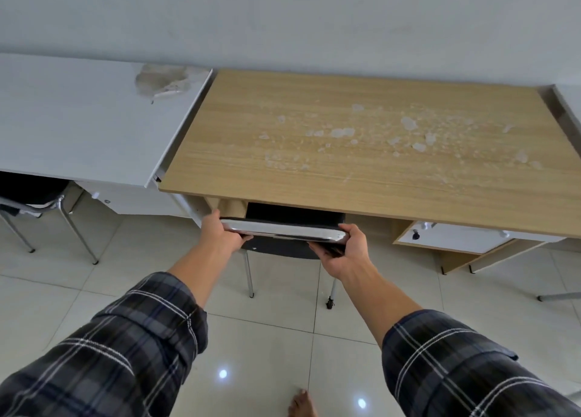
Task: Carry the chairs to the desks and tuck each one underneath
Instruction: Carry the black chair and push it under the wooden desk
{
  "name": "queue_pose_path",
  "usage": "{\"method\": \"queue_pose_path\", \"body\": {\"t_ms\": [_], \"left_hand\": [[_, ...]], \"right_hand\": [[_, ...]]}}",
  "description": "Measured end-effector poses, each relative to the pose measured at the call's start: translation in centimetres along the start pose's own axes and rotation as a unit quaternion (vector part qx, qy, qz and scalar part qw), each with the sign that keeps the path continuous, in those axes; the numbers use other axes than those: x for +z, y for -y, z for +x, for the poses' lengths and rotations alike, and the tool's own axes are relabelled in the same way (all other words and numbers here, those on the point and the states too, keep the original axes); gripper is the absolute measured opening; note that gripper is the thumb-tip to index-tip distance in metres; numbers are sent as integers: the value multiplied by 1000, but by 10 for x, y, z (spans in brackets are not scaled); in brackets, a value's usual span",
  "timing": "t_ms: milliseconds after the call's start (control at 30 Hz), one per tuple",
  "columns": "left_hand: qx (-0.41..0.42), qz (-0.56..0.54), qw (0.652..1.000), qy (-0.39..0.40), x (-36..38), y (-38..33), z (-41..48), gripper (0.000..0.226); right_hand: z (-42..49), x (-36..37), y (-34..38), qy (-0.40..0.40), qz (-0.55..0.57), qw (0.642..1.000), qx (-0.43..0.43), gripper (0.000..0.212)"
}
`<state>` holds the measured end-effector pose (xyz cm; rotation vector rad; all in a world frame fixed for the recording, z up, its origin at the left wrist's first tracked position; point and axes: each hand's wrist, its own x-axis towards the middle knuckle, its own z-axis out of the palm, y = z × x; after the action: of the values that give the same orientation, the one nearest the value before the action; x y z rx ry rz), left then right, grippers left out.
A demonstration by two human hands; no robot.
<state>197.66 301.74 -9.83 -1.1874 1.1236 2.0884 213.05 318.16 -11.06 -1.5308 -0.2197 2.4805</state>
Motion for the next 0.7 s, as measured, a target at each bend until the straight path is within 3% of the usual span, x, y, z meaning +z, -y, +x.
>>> {"method": "queue_pose_path", "body": {"t_ms": [367,533,633,700], "left_hand": [[34,64,997,4,34,-23,36,37],[55,86,995,11,27,-19,26,59],[90,138,986,-2,23,-7,12,60],[108,173,979,-1,25,8,-2,56]], "right_hand": [[25,41,8,-33,-49,998,-1,23],[13,34,13,-61,-156,986,14,31],[7,27,20,-58,-229,972,3,42],[1,23,25,-44,-266,963,-7,38]]}}
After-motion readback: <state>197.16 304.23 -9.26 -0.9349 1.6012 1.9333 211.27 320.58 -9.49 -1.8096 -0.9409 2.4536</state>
